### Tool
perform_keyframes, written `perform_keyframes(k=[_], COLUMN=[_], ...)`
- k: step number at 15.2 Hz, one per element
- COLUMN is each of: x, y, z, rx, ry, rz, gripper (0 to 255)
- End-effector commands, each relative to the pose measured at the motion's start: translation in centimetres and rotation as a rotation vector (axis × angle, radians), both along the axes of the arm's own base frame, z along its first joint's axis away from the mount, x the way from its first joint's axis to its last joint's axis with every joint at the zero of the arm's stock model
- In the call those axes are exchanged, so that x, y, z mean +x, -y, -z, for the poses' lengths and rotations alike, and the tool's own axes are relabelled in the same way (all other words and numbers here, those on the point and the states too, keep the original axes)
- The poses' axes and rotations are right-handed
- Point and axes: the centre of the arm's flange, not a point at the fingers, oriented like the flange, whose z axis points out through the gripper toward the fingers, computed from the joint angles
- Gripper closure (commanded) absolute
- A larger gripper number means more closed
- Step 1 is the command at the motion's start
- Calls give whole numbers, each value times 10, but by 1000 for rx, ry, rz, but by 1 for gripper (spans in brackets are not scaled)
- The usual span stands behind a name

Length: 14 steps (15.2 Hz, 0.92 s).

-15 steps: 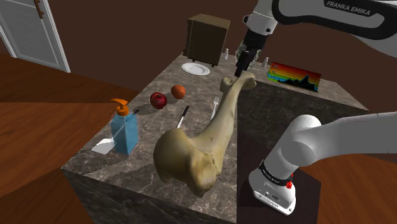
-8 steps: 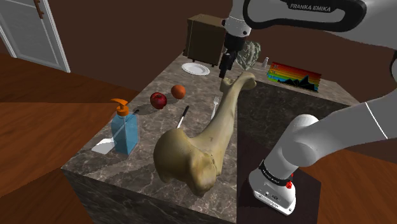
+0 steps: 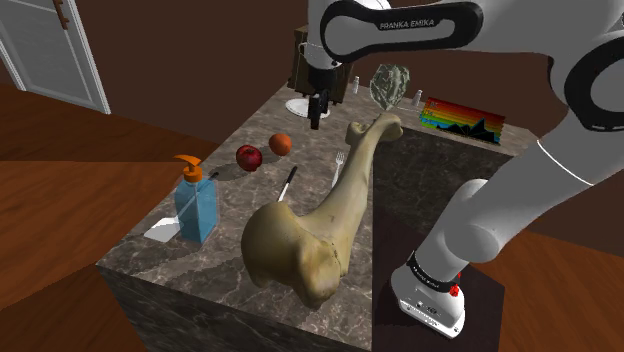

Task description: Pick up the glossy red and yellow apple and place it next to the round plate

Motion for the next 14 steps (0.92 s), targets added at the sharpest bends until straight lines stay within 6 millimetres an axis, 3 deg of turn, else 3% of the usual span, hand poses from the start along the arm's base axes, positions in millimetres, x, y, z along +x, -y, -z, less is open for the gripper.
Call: perform_keyframes(k=[1,14], x=[22,148], y=[-14,-109], z=[14,124], rx=[-25,-183], ry=[-20,-142], rz=[-40,-291], gripper=[0,0])
